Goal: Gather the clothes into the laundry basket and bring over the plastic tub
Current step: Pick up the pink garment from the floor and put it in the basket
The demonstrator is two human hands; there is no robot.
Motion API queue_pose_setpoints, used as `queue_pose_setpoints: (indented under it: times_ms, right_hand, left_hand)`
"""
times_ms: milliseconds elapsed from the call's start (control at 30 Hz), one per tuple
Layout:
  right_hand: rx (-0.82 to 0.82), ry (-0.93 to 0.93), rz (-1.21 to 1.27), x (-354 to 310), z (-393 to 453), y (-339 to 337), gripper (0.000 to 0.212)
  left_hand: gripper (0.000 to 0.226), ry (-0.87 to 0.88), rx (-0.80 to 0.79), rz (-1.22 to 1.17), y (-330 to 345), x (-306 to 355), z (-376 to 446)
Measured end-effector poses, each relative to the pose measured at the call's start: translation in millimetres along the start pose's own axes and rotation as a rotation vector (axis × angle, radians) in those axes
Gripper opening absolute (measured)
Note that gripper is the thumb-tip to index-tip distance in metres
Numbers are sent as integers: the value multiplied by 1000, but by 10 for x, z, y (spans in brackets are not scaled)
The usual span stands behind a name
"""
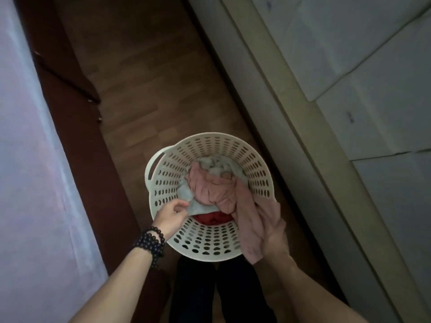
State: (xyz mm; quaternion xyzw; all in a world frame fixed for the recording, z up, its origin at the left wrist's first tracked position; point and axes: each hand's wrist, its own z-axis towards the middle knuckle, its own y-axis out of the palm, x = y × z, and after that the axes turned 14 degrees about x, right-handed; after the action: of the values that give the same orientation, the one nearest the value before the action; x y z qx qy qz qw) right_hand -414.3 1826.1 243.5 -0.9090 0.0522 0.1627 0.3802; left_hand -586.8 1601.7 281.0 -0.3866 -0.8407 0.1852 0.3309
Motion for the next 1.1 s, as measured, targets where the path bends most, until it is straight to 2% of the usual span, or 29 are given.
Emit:
queue_pose_setpoints:
  times_ms: [67,167,267,300,333,400,467,533,600,700,733,800,833,933,1033,1100]
  right_hand:
    - [63,203,-70,113,20,6,55]
    - [84,292,15,-11,-34,47,43]
    - [12,126,287,-460,-158,143,32]
    - [30,5,273,-565,-160,178,32]
    - [14,-117,176,-697,-167,186,34]
    - [44,-327,-193,-847,-157,212,36]
    - [53,-447,-354,-933,-148,223,41]
    - [53,-395,-386,-910,-124,212,50]
    - [125,-319,-353,-779,-63,190,55]
    - [201,18,-133,-491,100,119,88]
    - [183,143,-56,-409,155,101,85]
    - [135,348,141,-273,246,89,56]
    - [131,415,219,-227,274,81,49]
    - [159,420,238,-125,263,56,47]
    - [179,362,91,2,233,30,47]
    - [148,327,-96,37,173,0,45]
  left_hand:
    - [18,-18,-5,-22,19,-50,73]
    - [17,-20,4,-40,9,-25,114]
    - [18,-11,-5,-46,-54,83,115]
    - [18,0,-10,-45,-68,123,111]
    - [17,10,-11,-49,-72,156,112]
    - [16,14,-10,-72,-80,220,106]
    - [18,5,-21,-86,-57,256,97]
    - [18,-4,-38,-84,3,261,89]
    - [19,-5,-57,-79,80,240,77]
    - [19,-22,-99,-79,252,190,46]
    - [19,-26,-111,-78,305,173,35]
    - [18,-28,-130,-76,390,148,17]
    - [18,-26,-139,-75,430,139,12]
    - [16,-14,-151,-57,501,125,-16]
    - [17,15,-166,-10,511,131,-65]
    - [18,44,-186,43,492,138,-99]
